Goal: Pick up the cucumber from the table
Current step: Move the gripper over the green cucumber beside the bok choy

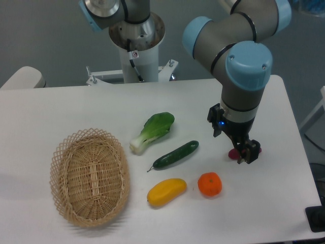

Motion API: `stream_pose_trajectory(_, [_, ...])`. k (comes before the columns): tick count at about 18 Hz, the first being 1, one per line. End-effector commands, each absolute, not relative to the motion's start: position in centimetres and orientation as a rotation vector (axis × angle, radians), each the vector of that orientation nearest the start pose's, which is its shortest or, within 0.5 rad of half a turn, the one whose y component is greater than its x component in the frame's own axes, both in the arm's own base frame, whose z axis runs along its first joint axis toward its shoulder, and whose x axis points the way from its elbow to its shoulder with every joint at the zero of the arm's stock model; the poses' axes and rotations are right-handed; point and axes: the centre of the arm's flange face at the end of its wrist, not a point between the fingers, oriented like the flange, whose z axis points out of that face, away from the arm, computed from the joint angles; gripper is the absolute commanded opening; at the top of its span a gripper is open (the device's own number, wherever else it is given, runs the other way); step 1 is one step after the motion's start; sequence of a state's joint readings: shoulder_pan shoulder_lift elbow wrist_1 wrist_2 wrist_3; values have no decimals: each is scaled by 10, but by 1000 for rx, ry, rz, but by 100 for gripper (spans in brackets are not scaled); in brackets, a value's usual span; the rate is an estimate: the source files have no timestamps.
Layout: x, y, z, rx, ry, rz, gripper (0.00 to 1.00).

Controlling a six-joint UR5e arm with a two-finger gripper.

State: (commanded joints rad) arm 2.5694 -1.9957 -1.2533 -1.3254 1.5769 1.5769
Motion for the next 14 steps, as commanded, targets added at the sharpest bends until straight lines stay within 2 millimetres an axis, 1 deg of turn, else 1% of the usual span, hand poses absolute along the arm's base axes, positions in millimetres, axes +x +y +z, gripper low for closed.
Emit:
stream_pose_trajectory(3, [-499, 478, 424, -2972, 872, 208, 100])
stream_pose_trajectory(8, [-495, 478, 415, -2981, 864, 184, 100])
stream_pose_trajectory(11, [-487, 480, 400, -2996, 839, 147, 100])
stream_pose_trajectory(14, [-476, 480, 378, -3001, 803, 160, 100])
